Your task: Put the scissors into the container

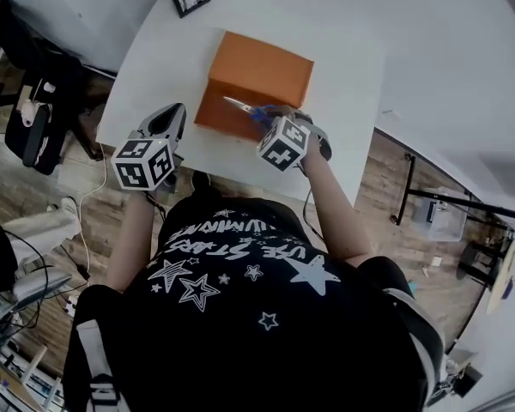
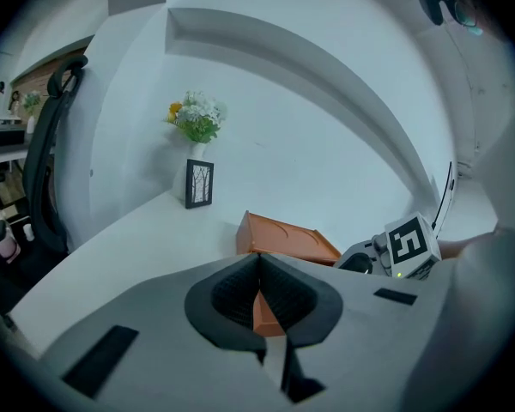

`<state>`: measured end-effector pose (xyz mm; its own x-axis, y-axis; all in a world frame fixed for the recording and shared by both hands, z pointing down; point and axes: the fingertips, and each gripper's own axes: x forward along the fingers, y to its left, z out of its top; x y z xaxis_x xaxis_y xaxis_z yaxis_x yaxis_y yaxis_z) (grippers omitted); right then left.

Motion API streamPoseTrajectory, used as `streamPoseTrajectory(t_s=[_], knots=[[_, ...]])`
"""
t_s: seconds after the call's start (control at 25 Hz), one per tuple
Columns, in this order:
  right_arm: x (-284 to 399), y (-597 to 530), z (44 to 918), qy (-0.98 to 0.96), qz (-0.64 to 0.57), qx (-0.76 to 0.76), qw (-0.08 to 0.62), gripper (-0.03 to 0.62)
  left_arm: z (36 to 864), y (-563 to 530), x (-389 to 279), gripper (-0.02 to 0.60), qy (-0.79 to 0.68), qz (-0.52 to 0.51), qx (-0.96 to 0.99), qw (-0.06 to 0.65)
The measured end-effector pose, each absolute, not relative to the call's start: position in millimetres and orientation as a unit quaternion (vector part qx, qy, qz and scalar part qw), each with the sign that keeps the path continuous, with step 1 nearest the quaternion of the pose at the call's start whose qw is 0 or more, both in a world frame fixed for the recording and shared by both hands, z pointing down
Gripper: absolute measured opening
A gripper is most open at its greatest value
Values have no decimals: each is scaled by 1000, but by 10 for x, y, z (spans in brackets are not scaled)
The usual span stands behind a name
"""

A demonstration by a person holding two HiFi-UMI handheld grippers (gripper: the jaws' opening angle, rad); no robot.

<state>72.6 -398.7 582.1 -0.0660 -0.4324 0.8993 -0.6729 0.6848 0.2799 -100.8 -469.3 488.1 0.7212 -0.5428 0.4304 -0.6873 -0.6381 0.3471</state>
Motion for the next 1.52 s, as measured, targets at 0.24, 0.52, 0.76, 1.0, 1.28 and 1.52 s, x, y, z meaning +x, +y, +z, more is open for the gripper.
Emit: streamPoseTrajectory(t_s=[0.24,0.52,0.76,1.0,1.28,1.52], knots=[[718,-4101,5979,-706,112,355,603,101,4999,-4922,-962,18,-325,155,895,263],[676,-4165,6134,-685,124,330,638,101,5084,-5076,-991,18,-304,172,898,266],[633,-4222,6177,-676,142,316,651,101,5131,-5224,-1018,18,-283,178,903,269],[627,-4204,6167,-674,146,307,656,101,5132,-5301,-958,18,-264,177,909,271],[629,-4234,6148,-674,150,323,647,103,5125,-5359,-921,20,-253,175,913,269],[668,-4235,6059,-697,167,357,599,103,5095,-5321,-896,19,-263,172,911,267]])
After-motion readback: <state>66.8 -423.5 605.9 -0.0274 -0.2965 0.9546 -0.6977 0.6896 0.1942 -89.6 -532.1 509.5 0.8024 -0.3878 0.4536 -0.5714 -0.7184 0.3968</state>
